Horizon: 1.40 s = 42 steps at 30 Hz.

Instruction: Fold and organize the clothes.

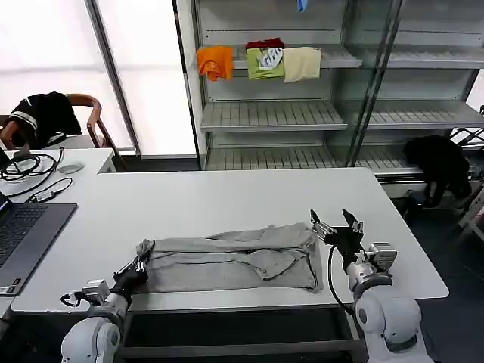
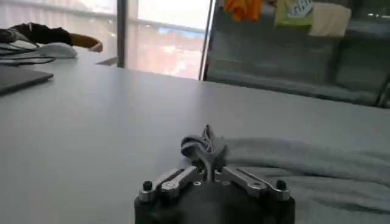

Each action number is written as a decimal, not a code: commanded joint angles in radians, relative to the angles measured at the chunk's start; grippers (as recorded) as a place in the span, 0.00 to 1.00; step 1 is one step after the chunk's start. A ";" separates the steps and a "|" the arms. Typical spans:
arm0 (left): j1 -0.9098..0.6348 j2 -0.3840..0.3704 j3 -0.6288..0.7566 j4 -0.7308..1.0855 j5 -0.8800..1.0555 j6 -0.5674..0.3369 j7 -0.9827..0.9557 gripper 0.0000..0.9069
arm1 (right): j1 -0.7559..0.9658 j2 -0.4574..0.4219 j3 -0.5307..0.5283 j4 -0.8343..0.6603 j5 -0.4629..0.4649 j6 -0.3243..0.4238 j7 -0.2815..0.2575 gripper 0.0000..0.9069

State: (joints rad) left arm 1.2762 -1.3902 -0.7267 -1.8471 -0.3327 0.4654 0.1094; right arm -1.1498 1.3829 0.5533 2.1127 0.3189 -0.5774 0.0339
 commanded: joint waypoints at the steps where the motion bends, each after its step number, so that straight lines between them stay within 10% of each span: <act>1: -0.011 0.038 -0.069 -0.001 0.048 -0.070 0.059 0.00 | -0.005 -0.017 -0.001 -0.011 0.004 0.000 0.001 1.00; 18: -0.177 0.431 -0.356 -0.037 0.435 -0.080 0.300 0.00 | 0.019 -0.019 -0.026 -0.045 -0.003 0.000 0.009 1.00; 28: -0.107 0.179 -0.051 -0.307 0.367 0.110 0.207 0.01 | -0.004 -0.010 -0.027 -0.042 -0.028 0.000 0.009 1.00; 42: -0.114 -0.007 0.361 -0.249 0.511 0.113 0.134 0.02 | -0.050 -0.040 0.028 -0.029 -0.022 0.004 -0.006 1.00</act>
State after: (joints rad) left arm 1.1656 -1.2695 -0.6496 -2.0830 0.0949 0.5339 0.2808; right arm -1.1834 1.3515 0.5579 2.0820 0.2971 -0.5752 0.0303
